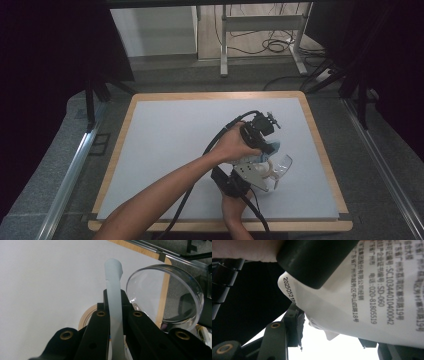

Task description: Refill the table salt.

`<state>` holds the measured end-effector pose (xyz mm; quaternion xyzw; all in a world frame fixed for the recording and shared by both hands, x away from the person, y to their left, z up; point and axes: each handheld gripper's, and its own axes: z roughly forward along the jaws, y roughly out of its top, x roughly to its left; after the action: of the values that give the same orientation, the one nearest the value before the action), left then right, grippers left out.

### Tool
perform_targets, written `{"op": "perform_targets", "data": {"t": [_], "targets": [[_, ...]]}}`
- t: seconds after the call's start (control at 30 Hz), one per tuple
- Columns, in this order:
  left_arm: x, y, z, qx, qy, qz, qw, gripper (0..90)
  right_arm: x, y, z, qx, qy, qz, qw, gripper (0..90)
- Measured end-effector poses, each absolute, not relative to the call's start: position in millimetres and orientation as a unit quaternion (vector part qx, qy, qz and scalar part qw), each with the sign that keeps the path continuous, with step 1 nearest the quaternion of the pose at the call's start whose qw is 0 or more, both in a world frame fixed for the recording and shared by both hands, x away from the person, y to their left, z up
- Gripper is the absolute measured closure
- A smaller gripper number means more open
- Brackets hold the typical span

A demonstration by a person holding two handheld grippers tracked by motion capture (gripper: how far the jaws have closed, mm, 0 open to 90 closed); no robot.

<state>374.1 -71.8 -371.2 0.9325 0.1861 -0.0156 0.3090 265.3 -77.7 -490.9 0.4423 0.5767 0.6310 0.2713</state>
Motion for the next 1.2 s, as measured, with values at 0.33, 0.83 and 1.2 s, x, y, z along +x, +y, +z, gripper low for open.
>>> {"op": "perform_targets", "data": {"t": [0.33,0.83,1.2], "targets": [[373.7,-73.6,-371.1,0.933,0.185,-0.016,0.307,90.0,265.9,-78.9,-490.6,0.442,0.576,0.63,0.276,47.3],[373.8,-74.5,-370.2,0.934,0.183,-0.016,0.306,90.0,266.3,-79.2,-489.7,0.441,0.574,0.63,0.28,47.2],[373.6,-76.1,-371.2,0.934,0.183,-0.017,0.306,90.0,265.9,-80.1,-489.9,0.444,0.573,0.631,0.277,47.2]]}}
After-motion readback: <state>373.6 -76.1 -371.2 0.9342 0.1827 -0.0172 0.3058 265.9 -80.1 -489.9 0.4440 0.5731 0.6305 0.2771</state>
